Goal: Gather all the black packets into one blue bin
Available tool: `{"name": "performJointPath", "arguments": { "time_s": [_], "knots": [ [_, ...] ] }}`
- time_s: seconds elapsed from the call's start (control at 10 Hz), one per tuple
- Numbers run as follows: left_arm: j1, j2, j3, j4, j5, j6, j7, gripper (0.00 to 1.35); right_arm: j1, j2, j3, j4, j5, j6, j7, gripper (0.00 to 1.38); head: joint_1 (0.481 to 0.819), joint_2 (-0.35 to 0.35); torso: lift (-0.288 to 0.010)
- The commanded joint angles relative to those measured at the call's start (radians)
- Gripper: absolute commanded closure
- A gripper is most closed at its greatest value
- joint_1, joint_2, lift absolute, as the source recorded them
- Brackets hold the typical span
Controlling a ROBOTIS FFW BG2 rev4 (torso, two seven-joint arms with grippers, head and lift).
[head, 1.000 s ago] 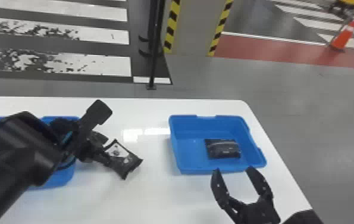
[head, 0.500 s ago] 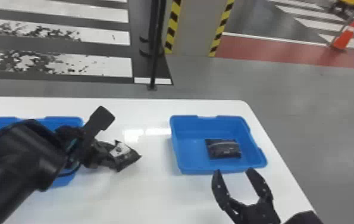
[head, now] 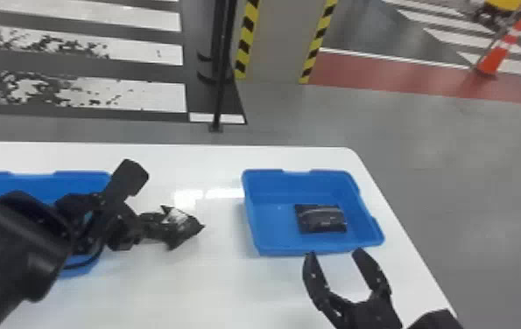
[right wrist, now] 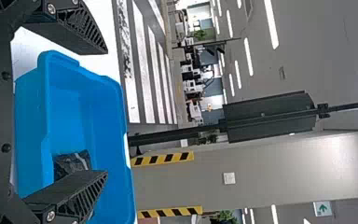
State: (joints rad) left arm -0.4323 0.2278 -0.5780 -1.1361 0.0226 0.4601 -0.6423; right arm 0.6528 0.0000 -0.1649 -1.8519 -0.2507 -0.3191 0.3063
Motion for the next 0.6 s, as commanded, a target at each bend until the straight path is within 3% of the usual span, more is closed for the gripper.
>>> {"name": "performJointPath", "arguments": {
  "time_s": [0.0,0.3,0.5],
  "knots": [
    [0.039,0.012,0.091,-0.102,-0.025,-0.031,-0.011,1.20,0.005,0.001,-0.003,-0.005,-0.001,0.000,0.002,0.10,0.695,-0.279,-0.110],
    [0.228,0.039,0.333,-0.421,-0.055,-0.033,-0.034,1.20,0.015,0.001,-0.003,-0.007,-0.005,0.002,0.002,0.10,0.695,-0.251,-0.110],
    [0.403,0.047,0.514,-0.669,-0.120,0.023,-0.043,1.20,0.022,0.001,-0.003,-0.015,-0.005,0.010,0.004,0.10,0.695,-0.197,-0.110]
  ]
}}
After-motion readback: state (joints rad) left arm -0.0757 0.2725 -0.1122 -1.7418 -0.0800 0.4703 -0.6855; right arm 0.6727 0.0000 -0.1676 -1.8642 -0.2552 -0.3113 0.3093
